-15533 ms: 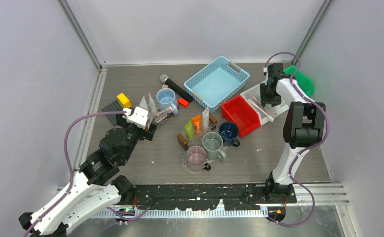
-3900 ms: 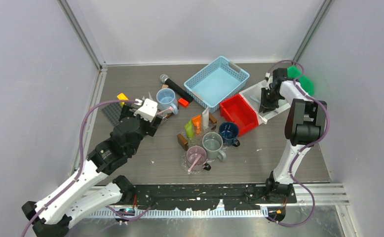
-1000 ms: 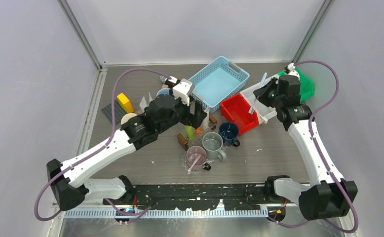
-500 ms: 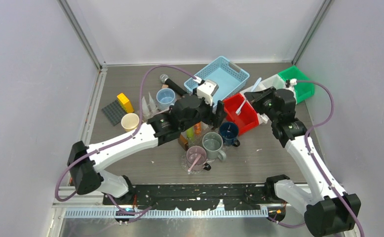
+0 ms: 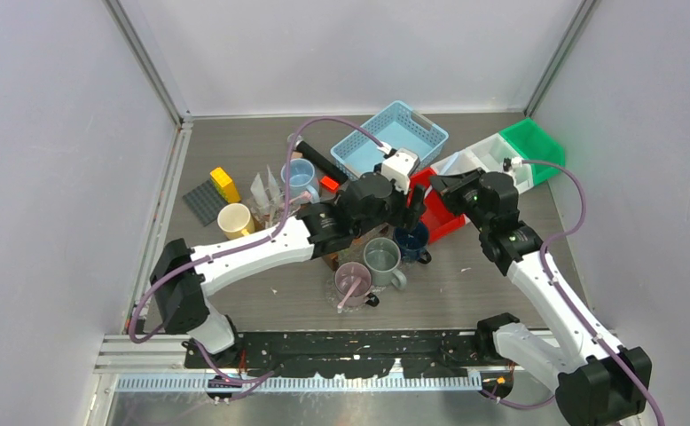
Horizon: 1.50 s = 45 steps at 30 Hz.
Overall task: Prepare toiletry sets of a toothbrush and toothpaste on the tray
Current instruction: Pick up the toothbrush from the storage box, then place the toothbrush in the cup.
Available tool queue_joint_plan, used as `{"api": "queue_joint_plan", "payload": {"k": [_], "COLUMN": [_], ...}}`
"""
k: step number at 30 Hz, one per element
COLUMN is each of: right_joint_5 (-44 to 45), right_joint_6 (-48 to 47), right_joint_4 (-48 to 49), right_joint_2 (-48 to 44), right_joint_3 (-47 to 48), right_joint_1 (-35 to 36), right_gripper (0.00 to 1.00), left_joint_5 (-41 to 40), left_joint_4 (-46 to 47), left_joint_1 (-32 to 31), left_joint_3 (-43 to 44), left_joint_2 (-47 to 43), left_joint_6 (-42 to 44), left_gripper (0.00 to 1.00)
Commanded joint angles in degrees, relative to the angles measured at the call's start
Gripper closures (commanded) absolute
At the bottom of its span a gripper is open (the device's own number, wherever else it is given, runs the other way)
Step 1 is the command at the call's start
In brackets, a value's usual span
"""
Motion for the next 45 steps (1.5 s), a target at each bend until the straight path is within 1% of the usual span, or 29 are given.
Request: {"api": "queue_joint_plan", "payload": {"k": [1,4,13,16,21,23,24,25,26,27,28,29,31,32,33,36,37,38,40,42,43,45], "right_joint_5": [1.9,2.0,1.3,1.1,0.9,0.5,0.3,0.3,0.2,0.1,0.2,0.3,0.9,1.2,1.7,3.3,4.7,5.8,9.6,13.9,16.7,20.5], "right_joint_6": [1.6,1.8,2.6,3.1,3.2,2.8,2.3,2.1,1.5,1.1,0.4,0.0,-2.5,-3.7,-6.0,-11.3,-14.3,-15.5,-19.1,-22.3,-24.3,-27.3], "right_joint_4": [3.2,3.2,4.4,4.8,5.3,5.7,5.9,6.1,6.3,6.5,6.5,6.3,5.5,4.2,3.4,-1.8,-3.1,-5.4,-8.7,-11.0,-11.6,-13.4], "right_joint_2": [-2.0,-2.2,-2.9,-3.2,-3.8,-3.9,-4.0,-4.4,-4.6,-5.1,-5.3,-5.8,-6.4,-6.8,-6.9,-7.7,-8.0,-8.7,-10.0,-11.7,-13.0,-14.6], "right_joint_3": [0.1,0.1,-1.2,-1.8,-2.3,-2.5,-2.7,-2.8,-3.0,-3.1,-3.2,-3.2,-2.7,-2.3,-1.4,1.1,2.3,2.8,4.0,4.3,4.5,4.6], "right_joint_1": [1.1,1.7,3.5,4.0,4.6,4.7,4.7,4.7,4.7,4.7,4.7,4.7,4.6,4.6,4.6,4.6,4.6,4.6,4.6,4.6,4.6,4.6], "right_gripper": [0.99,0.99,0.99,0.99,0.99,0.94,0.88,0.84,0.77,0.74,0.66,0.63,0.5,0.47,0.42,0.35,0.3,0.28,0.25,0.24,0.2,0.17], "left_joint_5": [-3.1,-3.9,-4.5,-4.4,-4.2,-4.2,-4.2,-4.2,-4.1,-4.1,-4.0,-3.7,-3.3,-3.2,-3.0,-2.8,-2.7,-2.5,-2.1,-1.5,-1.1,-0.2], "left_joint_4": [2.6,2.7,4.0,4.0,4.0,3.4,2.7,1.9,1.0,0.0,-0.9,-1.9,-5.2,-7.1,-9.0,-17.0,-19.8,-23.6,-28.6,-36.1,-39.0,-45.0], "left_joint_1": [-0.5,-0.7,-0.9,-0.9,-0.9,-0.9,-0.9,-0.9,-0.9,-0.9,-0.9,-0.9,-0.9,-0.9,-0.9,-0.9,-0.9,-0.9,-0.9,-0.9,-0.9,-0.9], "left_joint_3": [3.0,3.7,4.7,4.6,4.2,4.1,4.2,4.3,4.3,4.4,4.3,4.3,4.5,4.6,5.1,6.7,7.2,7.6,8.2,8.9,9.4,10.3], "left_joint_2": [1.1,2.4,5.0,5.2,4.7,4.2,4.0,3.6,3.4,3.0,2.6,2.1,1.0,0.4,-0.2,-1.9,-2.6,-3.7,-5.4,-7.0,-7.6,-8.5], "left_joint_6": [-1.6,-1.7,-1.9,-2.4,-2.8,-2.3,-2.0,-1.6,-1.3,-1.1,-0.8,-0.3,0.7,1.4,2.1,4.3,4.9,5.4,6.5,7.2,7.5,7.9], "left_gripper": [0.38,0.44,0.52,0.61,0.85,0.93,0.95,0.97,0.97,0.99,1.0,1.0,1.0,1.0,1.0,1.0,1.0,1.0,1.0,1.0,1.0,1.0]}}
